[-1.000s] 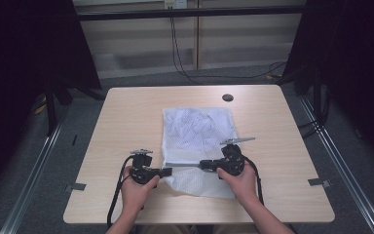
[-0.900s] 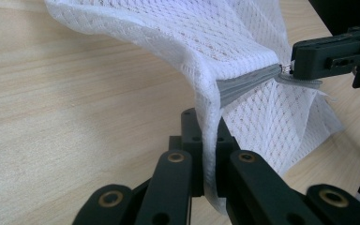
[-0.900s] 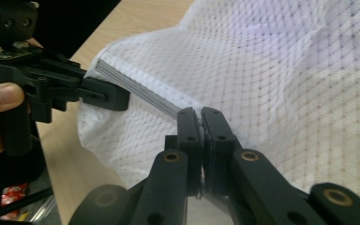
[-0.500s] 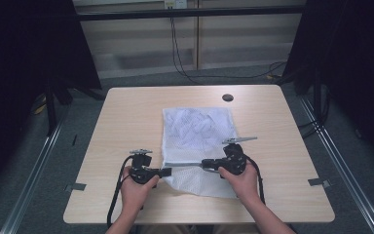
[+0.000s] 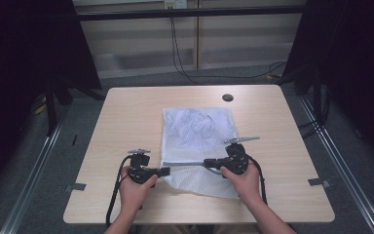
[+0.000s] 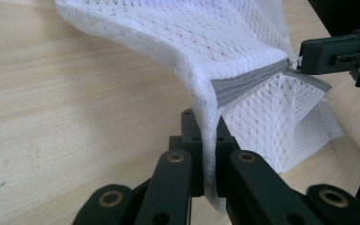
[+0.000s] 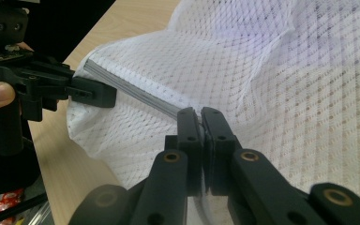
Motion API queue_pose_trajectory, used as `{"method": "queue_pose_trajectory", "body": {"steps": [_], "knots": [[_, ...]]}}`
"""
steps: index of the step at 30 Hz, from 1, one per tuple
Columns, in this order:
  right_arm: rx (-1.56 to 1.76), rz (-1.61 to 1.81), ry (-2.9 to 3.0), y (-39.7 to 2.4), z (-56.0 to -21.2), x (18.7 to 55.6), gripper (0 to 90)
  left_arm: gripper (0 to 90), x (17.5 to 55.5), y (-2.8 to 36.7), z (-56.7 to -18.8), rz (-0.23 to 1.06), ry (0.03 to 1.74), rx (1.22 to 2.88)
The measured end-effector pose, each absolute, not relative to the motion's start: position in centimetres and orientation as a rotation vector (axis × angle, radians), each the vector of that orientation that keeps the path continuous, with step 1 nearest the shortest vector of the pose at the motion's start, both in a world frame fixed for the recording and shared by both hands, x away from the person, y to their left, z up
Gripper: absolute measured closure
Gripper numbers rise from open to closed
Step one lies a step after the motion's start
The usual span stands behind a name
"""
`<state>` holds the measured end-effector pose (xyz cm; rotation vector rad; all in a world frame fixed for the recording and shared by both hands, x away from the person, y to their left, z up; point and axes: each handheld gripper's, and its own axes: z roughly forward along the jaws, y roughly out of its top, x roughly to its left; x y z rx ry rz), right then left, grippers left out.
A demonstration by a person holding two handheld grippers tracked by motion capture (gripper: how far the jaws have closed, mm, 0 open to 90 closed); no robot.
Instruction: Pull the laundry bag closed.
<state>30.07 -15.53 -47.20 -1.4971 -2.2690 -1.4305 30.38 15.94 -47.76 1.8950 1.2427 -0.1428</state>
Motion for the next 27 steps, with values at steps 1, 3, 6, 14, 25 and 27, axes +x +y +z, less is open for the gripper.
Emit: {"method": "queue_pose_trajectory", "body": {"steps": [1,3,6,14,25,27], "knots": [[-1.493,-1.429,-2.270,-15.51,-47.22,30.08,86.9,89.4,30.36,15.91,-47.75,-0.146,1.248,1.886],[-1.492,-1.430,-2.270,-15.49,-47.24,30.10,86.9,89.4,30.35,15.96,-47.76,-0.144,1.243,1.893],[-1.495,-1.427,-2.265,-15.50,-47.25,30.13,86.9,89.4,30.32,15.95,-47.75,-0.140,1.241,1.895],[-1.489,-1.427,-2.263,-15.43,-47.26,30.23,86.9,89.4,30.25,16.07,-47.72,-0.146,1.245,1.892],[-1.510,-1.421,-2.259,-15.80,-47.43,30.43,86.8,89.4,30.35,16.72,-47.76,-0.137,1.260,1.891],[-1.511,-1.410,-2.276,-15.62,-47.52,30.39,86.9,89.4,30.31,16.69,-47.74,-0.138,1.269,1.881]]}}
